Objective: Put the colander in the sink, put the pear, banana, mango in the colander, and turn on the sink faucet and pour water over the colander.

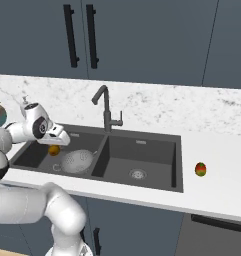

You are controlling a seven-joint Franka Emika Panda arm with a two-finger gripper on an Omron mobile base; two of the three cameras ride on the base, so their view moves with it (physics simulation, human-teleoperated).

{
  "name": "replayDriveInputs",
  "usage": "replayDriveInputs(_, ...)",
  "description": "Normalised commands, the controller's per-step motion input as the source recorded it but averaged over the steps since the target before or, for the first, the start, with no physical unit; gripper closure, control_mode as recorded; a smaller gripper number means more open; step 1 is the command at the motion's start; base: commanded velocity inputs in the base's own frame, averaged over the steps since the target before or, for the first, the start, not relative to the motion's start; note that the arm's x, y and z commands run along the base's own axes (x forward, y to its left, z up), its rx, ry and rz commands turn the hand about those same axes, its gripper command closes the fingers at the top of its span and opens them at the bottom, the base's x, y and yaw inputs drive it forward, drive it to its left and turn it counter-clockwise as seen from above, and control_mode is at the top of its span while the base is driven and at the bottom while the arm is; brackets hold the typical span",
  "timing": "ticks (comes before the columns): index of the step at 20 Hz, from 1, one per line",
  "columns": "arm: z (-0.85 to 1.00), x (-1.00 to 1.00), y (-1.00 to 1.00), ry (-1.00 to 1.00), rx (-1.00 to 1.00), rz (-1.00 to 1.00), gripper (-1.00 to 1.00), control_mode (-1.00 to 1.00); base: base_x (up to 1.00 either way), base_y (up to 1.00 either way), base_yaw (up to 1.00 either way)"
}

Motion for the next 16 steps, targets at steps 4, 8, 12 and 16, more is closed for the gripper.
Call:
replayDriveInputs(4,-0.02,0.26,-0.4,0.0,0.0,0.0,1.0,-1.0,0.0,0.0,0.0)
replayDriveInputs(8,-0.08,0.2,-0.15,0.0,0.0,0.0,1.0,-1.0,0.0,0.0,0.0)
replayDriveInputs(12,-0.19,0.14,0.0,-0.05,0.0,0.0,1.0,-1.0,0.0,0.0,0.0)
replayDriveInputs(16,-0.17,0.2,-0.01,-0.06,0.0,0.0,1.0,-1.0,0.0,0.0,0.0)
